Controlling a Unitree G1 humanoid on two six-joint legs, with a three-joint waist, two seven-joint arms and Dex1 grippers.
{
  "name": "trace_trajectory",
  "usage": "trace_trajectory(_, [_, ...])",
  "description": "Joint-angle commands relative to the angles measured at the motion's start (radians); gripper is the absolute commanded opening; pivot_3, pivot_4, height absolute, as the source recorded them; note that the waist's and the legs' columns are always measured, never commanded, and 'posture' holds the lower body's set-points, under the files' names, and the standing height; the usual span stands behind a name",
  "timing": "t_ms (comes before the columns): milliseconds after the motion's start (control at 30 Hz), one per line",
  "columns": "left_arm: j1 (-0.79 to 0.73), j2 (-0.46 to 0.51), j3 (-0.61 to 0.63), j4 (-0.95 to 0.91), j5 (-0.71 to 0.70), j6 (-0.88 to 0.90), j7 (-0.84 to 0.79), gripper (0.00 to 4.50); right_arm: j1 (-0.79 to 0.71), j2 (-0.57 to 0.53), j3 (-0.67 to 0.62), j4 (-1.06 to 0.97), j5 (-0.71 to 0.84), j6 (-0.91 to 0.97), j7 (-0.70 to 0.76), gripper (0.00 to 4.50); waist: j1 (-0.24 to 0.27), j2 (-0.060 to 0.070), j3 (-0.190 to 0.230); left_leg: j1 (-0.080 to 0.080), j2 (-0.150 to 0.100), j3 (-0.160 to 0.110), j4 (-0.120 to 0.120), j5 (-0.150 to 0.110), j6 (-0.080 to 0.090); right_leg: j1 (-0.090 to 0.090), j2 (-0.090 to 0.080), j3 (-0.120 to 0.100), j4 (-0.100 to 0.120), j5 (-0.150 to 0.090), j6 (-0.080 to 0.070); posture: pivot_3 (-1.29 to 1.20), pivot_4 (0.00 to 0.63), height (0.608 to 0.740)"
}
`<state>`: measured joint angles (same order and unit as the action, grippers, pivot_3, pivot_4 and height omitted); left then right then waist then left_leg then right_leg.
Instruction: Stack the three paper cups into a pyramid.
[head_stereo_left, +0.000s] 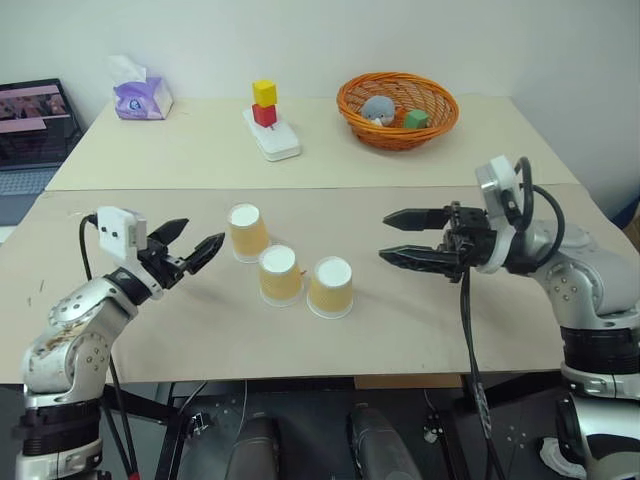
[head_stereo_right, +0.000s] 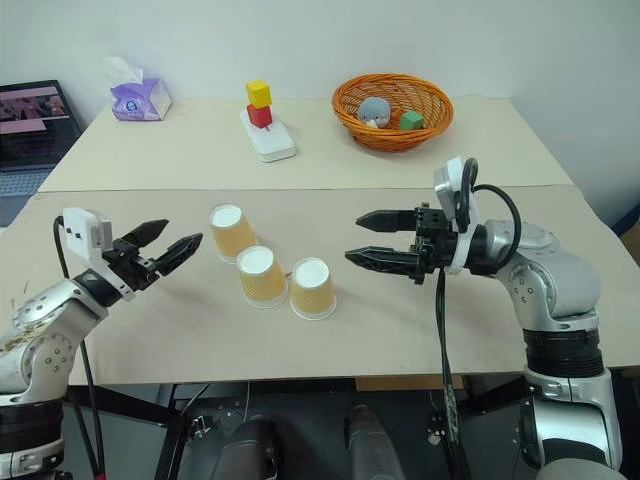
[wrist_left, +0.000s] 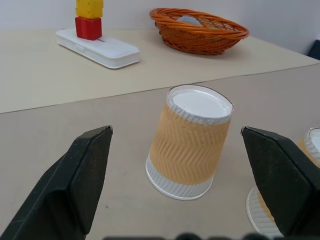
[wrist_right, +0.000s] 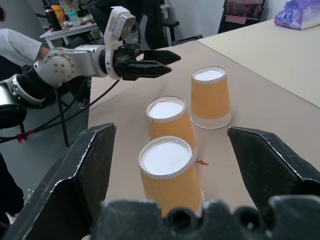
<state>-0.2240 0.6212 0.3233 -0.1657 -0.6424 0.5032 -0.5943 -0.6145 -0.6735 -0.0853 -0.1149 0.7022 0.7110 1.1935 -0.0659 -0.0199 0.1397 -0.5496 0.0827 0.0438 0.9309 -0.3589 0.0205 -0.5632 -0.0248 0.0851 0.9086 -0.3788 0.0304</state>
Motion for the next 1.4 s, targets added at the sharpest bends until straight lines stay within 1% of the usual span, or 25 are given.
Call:
trace_trajectory(33, [-0.034,0.005,-0.007,0.015,0.012,-0.019,-0.030,4.39,-0.014,0.002,-0.005,-0.028,0.023,-0.005,0.000,4.19,0.000,0.000,0.000,0.000,0.000,0.000,0.000,0.000,0.000,0.000,0.000,0.000,0.000,0.000,0.000,0.00,0.150,0.658])
trace_trajectory(233, [-0.074,-0.003,-0.050,0.057,0.038,-0.030,-0.070,4.39,-0.014,0.005,-0.001,-0.027,0.020,-0.013,0.002,4.19,0.001,0.000,0.000,0.000,0.000,0.000,0.000,0.000,0.000,0.000,0.000,0.000,0.000,0.000,0.000,0.00,0.150,0.658])
trace_trajectory(467, [-0.116,-0.019,-0.069,0.098,0.066,-0.043,-0.093,4.39,-0.003,-0.003,-0.012,-0.032,0.029,-0.013,0.001,4.19,-0.001,0.000,0.000,0.000,0.000,-0.001,0.000,0.000,0.000,0.000,0.000,0.000,0.000,0.000,0.000,0.00,0.150,0.658])
trace_trajectory(700, [-0.175,-0.039,-0.117,0.196,0.125,-0.095,-0.131,4.39,-0.008,-0.001,-0.011,-0.026,0.028,-0.021,-0.003,4.19,0.003,0.000,0.000,0.000,-0.001,-0.001,0.000,0.000,0.000,0.000,0.000,-0.001,0.000,0.000,0.000,0.00,0.150,0.658])
trace_trajectory(1400, [-0.292,-0.085,-0.167,0.344,0.213,-0.173,-0.173,4.39,-0.013,0.000,-0.012,-0.025,0.028,-0.024,-0.010,4.19,0.003,0.000,0.000,-0.001,-0.001,-0.002,0.000,0.000,0.000,0.000,0.000,-0.001,0.000,0.000,0.000,0.00,0.150,0.658])
